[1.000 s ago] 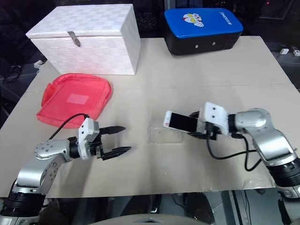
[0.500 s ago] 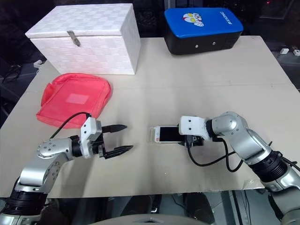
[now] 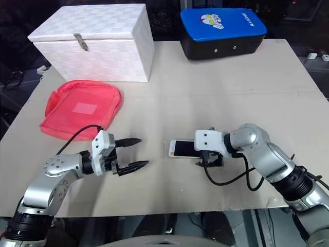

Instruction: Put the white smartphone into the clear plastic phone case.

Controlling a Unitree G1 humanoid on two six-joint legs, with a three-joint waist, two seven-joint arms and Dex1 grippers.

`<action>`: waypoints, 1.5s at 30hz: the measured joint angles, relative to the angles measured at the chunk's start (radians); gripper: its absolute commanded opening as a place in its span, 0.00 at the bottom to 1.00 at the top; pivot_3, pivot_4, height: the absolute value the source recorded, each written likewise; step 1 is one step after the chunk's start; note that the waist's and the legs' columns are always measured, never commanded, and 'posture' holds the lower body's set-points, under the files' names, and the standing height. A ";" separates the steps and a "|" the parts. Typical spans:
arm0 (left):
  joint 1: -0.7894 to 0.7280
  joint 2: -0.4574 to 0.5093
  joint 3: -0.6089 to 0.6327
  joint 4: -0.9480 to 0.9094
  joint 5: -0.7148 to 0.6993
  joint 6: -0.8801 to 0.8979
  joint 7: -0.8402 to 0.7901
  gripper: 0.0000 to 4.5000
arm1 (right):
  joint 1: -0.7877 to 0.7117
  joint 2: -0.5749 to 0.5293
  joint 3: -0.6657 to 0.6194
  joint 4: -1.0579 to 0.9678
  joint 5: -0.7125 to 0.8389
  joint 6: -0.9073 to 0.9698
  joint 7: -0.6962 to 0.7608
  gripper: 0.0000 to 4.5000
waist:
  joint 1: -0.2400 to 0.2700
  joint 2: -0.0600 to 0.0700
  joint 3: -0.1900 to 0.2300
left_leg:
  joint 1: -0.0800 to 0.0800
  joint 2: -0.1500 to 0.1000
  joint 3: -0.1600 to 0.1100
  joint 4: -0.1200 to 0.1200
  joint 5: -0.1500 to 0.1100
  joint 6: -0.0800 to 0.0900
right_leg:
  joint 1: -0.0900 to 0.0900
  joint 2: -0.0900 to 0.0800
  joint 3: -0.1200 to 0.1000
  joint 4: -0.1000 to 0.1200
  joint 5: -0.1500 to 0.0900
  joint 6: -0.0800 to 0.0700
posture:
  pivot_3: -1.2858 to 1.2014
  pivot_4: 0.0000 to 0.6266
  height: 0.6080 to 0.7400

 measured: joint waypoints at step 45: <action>-0.066 -0.009 -0.112 0.066 0.056 -0.026 -0.047 0.60 | -0.046 0.117 -0.138 0.049 0.204 -0.084 0.007 0.00 | -0.001 0.000 -0.005 | 0.003 0.000 -0.001 -0.001 0.001 -0.002 | 0.001 0.001 0.000 0.001 0.000 0.000 | 0.52 0.24 1.00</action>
